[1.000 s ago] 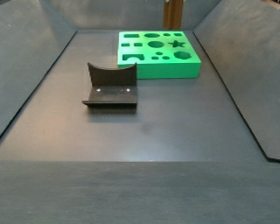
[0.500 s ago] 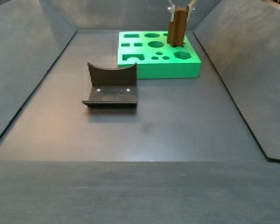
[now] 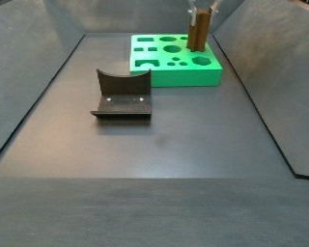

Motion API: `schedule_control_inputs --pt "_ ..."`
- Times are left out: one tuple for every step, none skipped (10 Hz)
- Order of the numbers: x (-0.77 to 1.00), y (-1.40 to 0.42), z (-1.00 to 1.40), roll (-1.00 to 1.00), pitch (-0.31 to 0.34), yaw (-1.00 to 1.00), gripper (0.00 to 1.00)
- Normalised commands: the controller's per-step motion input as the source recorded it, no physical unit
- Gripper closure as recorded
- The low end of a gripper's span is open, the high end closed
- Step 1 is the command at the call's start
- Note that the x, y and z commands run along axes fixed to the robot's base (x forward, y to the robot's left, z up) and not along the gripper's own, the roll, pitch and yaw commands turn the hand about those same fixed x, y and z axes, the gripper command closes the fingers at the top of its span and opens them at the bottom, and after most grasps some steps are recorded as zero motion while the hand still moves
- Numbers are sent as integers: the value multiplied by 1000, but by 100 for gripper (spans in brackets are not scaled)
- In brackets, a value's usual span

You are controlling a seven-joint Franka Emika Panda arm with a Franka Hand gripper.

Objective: Insert the star object.

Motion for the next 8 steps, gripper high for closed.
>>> schedule_control_inputs --pt "0 0 -329 93 -4 134 100" --pt "-9 0 -966 67 -144 106 100" --pt "-57 -20 -1000 70 -109 77 100" --pt "-57 -43 -1000 84 -93 37 100" --pt "-20 -106 -1000 71 -99 0 100" --pt "0 -103 -1000 70 -110 0 100" --pt "-20 -103 -1000 70 -100 0 100" --pt "-63 -114 -1000 66 -73 0 100"
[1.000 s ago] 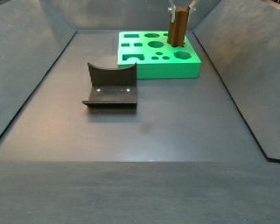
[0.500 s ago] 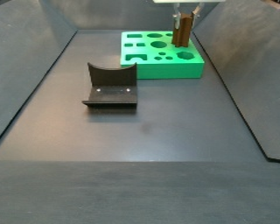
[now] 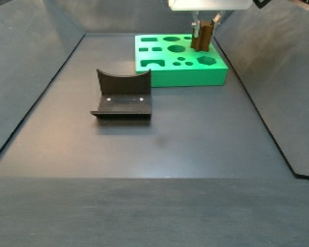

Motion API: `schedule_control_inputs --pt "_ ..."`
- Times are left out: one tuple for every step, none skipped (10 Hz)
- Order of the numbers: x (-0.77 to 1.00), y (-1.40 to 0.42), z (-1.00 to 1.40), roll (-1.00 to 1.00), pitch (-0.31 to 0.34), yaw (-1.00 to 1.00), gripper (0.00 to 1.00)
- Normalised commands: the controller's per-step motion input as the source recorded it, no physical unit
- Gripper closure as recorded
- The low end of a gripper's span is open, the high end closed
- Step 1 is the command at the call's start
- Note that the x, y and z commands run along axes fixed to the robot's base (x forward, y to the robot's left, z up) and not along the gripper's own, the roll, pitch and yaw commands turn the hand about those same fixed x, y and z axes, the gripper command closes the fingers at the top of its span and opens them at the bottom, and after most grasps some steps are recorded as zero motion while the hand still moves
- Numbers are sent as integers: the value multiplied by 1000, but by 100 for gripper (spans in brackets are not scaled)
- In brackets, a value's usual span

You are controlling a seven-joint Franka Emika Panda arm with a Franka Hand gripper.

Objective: Insert the star object.

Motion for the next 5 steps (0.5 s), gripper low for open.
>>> schedule_control_inputs --pt "0 -183 -1000 117 -24 60 100" --pt "11 -257 -1000 139 -11 54 100" --pt "0 -69 -491 -26 -116 0 100" --pt "0 0 -100 -4 -13 0 100" --pt "0 6 0 -21 0 0 100"
